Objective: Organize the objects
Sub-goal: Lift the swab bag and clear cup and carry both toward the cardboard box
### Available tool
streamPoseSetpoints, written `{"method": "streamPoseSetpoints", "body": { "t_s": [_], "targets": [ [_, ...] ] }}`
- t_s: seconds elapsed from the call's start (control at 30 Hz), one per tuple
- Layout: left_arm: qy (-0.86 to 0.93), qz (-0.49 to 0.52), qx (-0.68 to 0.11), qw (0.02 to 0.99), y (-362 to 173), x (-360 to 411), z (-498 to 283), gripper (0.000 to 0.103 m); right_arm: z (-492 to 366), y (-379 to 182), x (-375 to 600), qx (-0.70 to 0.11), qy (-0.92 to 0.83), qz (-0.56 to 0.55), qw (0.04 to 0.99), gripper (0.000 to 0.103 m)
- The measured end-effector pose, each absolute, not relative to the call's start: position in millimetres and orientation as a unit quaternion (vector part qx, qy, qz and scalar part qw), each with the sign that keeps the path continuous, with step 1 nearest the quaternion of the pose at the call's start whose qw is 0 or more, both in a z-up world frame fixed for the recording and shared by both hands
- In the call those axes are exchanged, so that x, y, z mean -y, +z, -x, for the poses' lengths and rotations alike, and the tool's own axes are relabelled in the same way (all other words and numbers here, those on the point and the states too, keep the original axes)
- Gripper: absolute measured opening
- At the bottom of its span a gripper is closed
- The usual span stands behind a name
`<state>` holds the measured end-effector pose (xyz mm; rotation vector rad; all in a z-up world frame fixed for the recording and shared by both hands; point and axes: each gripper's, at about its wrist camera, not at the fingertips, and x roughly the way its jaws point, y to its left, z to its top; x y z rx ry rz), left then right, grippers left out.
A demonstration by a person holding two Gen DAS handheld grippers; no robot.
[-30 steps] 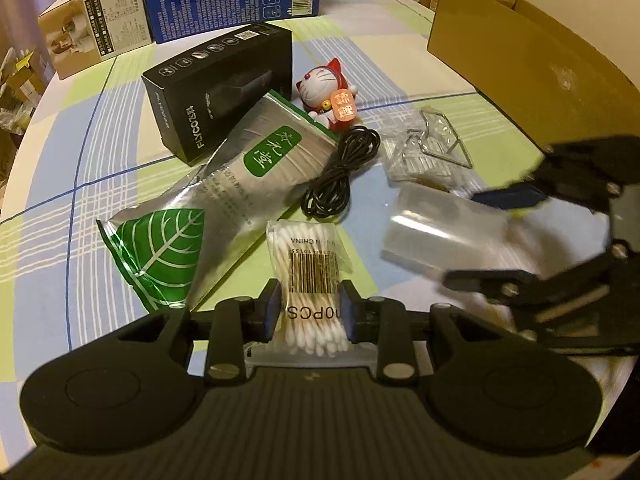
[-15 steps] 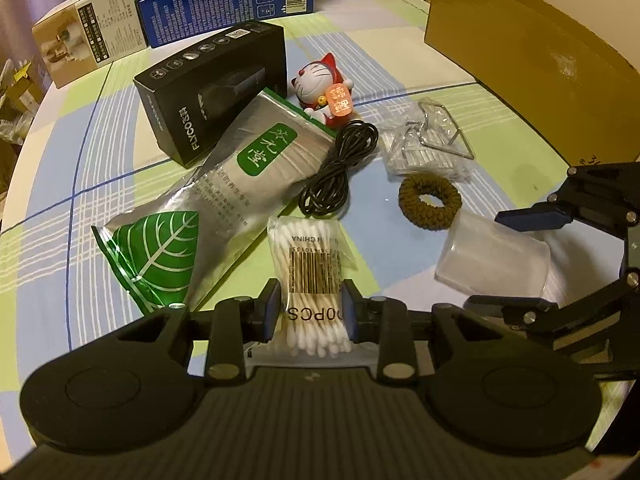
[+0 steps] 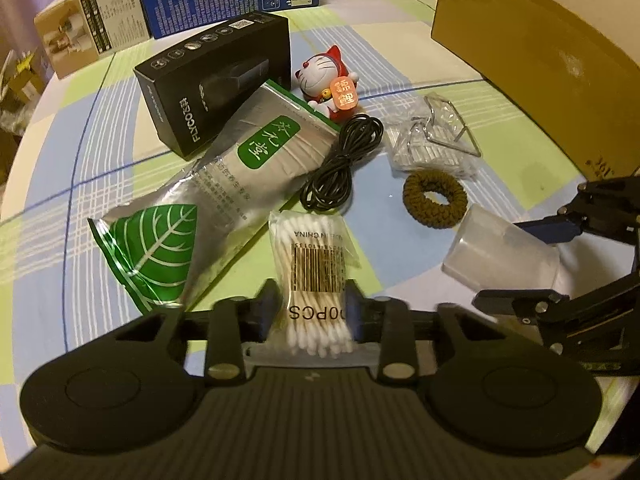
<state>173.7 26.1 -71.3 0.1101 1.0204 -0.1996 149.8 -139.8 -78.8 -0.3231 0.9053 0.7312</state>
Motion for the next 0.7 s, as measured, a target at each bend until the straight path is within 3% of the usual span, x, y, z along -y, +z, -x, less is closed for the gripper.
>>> {"method": "streamPoseSetpoints", "body": {
  "t_s": [0.4,0.7],
  "targets": [
    [-0.087,0.005,-0.494,0.865,-62,-15,-161,0.022,-155,-60,166,-0.424,0.312,0.089,0.846,0.050],
    [-0.068,0.049,-0.475,0.876,-25,21,-118,0.022,-125,-33,204,-0.423,0.269,0.058,0.863,0.050]
  ]
}}
